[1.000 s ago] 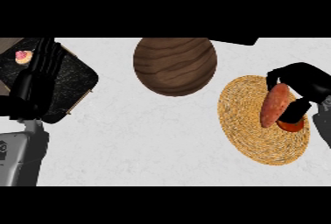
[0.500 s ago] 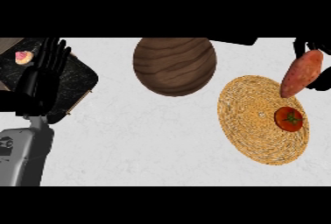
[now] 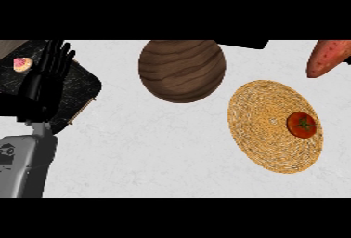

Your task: Pick the sweet potato from the placemat and place it in the bowl

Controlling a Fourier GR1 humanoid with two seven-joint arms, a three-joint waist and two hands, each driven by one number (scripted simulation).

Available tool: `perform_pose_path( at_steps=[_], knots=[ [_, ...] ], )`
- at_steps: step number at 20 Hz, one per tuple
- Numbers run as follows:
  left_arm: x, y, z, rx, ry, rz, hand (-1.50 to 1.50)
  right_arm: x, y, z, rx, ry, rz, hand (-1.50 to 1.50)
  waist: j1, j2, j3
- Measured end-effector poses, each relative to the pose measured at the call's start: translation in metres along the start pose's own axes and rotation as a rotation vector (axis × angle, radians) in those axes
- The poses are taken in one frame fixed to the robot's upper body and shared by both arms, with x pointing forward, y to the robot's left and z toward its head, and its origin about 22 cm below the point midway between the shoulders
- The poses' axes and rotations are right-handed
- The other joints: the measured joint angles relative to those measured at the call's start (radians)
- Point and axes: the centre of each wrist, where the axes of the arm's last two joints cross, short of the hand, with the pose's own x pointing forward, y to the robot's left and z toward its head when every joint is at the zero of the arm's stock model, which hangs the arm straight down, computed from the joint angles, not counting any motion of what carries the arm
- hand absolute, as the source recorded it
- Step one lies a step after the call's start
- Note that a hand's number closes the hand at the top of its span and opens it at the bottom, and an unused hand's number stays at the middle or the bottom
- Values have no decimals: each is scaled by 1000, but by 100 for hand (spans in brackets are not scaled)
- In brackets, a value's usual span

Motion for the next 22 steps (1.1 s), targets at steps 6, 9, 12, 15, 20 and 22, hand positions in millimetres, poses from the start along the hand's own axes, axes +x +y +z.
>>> perform_pose_path(
  at_steps=[6,9,12,15,20,22],
  knots=[
    [-3,4,2,21,11,-11,0,11,-9,-37,-4,-59,-125,150,-18,-8,-3],
    [-4,9,1,30,15,-15,0,22,-9,-61,15,-83,-167,150,-26,-11,-4],
    [-4,8,0,38,16,-19,0,39,-5,-90,53,-107,-193,150,-37,-14,-5],
    [-4,10,1,46,24,-23,0,57,6,-118,109,-135,-204,150,-49,-19,-5],
    [-2,15,1,62,28,-28,0,81,38,-153,216,-166,-198,150,-67,-23,-5],
    [-4,17,5,69,34,-26,0,93,50,-168,253,-177,-203,150,-71,-26,-5]
  ],
)
